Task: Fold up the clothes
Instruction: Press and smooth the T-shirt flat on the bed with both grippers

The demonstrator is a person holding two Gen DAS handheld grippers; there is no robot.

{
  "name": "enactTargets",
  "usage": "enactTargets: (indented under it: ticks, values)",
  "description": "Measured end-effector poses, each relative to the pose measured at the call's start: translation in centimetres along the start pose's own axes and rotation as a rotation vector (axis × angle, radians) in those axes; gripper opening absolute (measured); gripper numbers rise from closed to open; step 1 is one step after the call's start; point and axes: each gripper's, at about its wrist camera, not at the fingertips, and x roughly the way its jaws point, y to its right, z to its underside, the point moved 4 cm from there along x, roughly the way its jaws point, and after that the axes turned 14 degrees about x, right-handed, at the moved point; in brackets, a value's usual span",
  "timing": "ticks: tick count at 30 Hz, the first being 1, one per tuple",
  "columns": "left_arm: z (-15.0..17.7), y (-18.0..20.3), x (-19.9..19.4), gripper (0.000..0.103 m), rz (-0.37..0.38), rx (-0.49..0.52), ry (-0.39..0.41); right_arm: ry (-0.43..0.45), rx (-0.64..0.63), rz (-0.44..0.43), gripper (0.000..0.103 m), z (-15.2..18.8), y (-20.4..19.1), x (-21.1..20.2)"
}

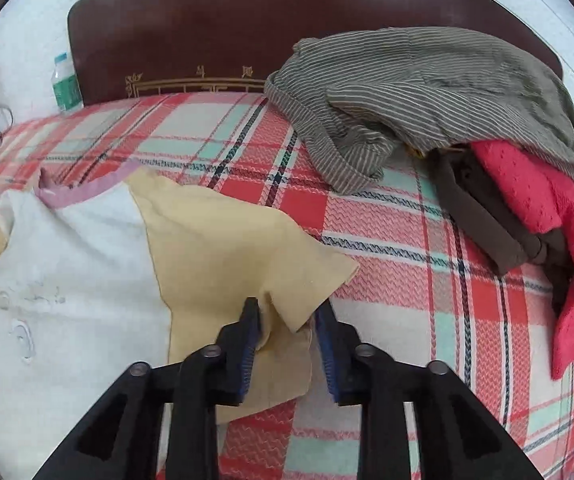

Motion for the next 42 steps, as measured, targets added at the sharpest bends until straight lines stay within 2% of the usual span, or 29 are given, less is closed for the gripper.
enactTargets:
  ticks: [1, 2, 5, 8, 9, 10, 12, 13, 17, 18, 19, 21, 22, 23, 24, 25, 26, 30, 31, 32, 33, 35, 38, 42]
  values:
    - [0.5, 0.3, -0.2, 0.076, 0.034, 0.001, 0.001, 0.019, 0.030, -0.046, 0.049, 0.2, 0.2, -1.3]
    - [0.9, 0.6, -0.3, 0.080, 0.037, 0.007, -0.002, 0.031, 0.043, -0.090, 0.050, 0.6, 0.2, -2.6]
    - [1.9, 1.1, -0.1, 0.080, 0.056, 0.016, -0.032, 0.054, 0.018, -0.169, 0.056, 2.3, -0.7, -6.1]
    - [2.5, 1.3, 0.7, 0.080, 0.106, -0.016, -0.041, 0.055, -0.029, -0.226, 0.056, 4.5, -2.1, -8.7]
    - [2.5, 1.4, 0.9, 0.077, 0.112, -0.024, -0.038, 0.050, -0.040, -0.241, 0.056, 5.3, -2.7, -9.1]
    - [2.4, 1.3, 0.9, 0.070, 0.118, -0.035, -0.027, 0.044, -0.048, -0.256, 0.056, 6.0, -3.3, -9.4]
    - [1.8, 1.0, 0.8, 0.012, 0.149, -0.066, -0.021, 0.028, -0.050, -0.294, 0.056, 7.1, -4.3, -9.8]
    - [1.5, 0.6, 0.7, 0.011, 0.154, -0.087, -0.020, 0.016, -0.047, -0.314, 0.056, 7.6, -4.8, -10.0]
    - [-0.8, -1.8, -1.0, 0.008, 0.044, -0.085, 0.029, -0.017, -0.051, -0.344, 0.056, 8.9, -5.9, -10.5]
    - [-1.5, -2.6, -1.4, 0.008, 0.013, -0.090, 0.041, -0.026, -0.052, -0.347, 0.056, 9.2, -5.9, -10.6]
    - [-2.3, -3.8, -1.9, 0.008, -0.060, -0.095, 0.059, -0.035, -0.052, -0.350, 0.056, 9.5, -6.0, -10.6]
    - [-3.4, -5.7, -2.4, 0.013, -0.249, -0.097, 0.071, -0.052, -0.054, -0.356, 0.056, 10.1, -6.2, -10.8]
    - [-3.4, -6.5, -2.2, 0.016, -0.293, -0.123, 0.050, -0.065, -0.050, -0.358, 0.056, 10.4, -6.2, -10.7]
    - [-3.3, -7.2, -2.1, 0.029, -0.328, -0.149, 0.029, -0.079, -0.042, -0.360, 0.056, 10.7, -6.1, -10.5]
    - [-2.8, -7.4, -1.9, 0.048, -0.286, -0.177, 0.018, -0.094, -0.032, -0.361, 0.056, 11.0, -5.9, -10.3]
    - [-2.1, -7.0, -1.7, 0.056, -0.212, -0.192, 0.019, -0.112, -0.024, -0.366, 0.056, 11.5, -5.8, -10.2]
    - [-1.1, -6.2, -1.9, 0.062, -0.173, -0.176, 0.023, -0.131, -0.020, -0.366, 0.056, 12.0, -5.7, -10.1]
    - [3.7, -1.9, -2.9, 0.062, -0.017, -0.098, 0.022, -0.196, 0.004, -0.410, 0.057, 14.4, -5.3, -10.6]
    - [5.1, -0.7, -3.3, 0.062, 0.022, -0.077, 0.019, -0.211, 0.010, -0.424, 0.066, 15.0, -5.2, -10.8]
    - [6.6, 0.6, -3.8, 0.062, 0.065, -0.064, 0.014, -0.228, 0.008, -0.433, 0.080, 15.6, -5.2, -11.0]
    - [8.1, 1.9, -4.2, 0.063, 0.108, -0.051, 0.009, -0.246, 0.004, -0.442, 0.082, 16.3, -5.3, -11.2]
    - [10.7, 4.2, -5.0, 0.067, 0.162, -0.048, 0.008, -0.263, -0.014, -0.457, 0.082, 17.4, -5.8, -11.6]
    - [13.1, 6.5, -5.9, 0.080, 0.199, -0.046, 0.012, -0.283, -0.031, -0.460, 0.082, 18.6, -6.8, -11.7]
    - [14.1, 9.4, -6.7, 0.080, 0.257, -0.034, 0.021, -0.305, -0.049, -0.474, 0.082, 19.9, -8.5, -11.2]
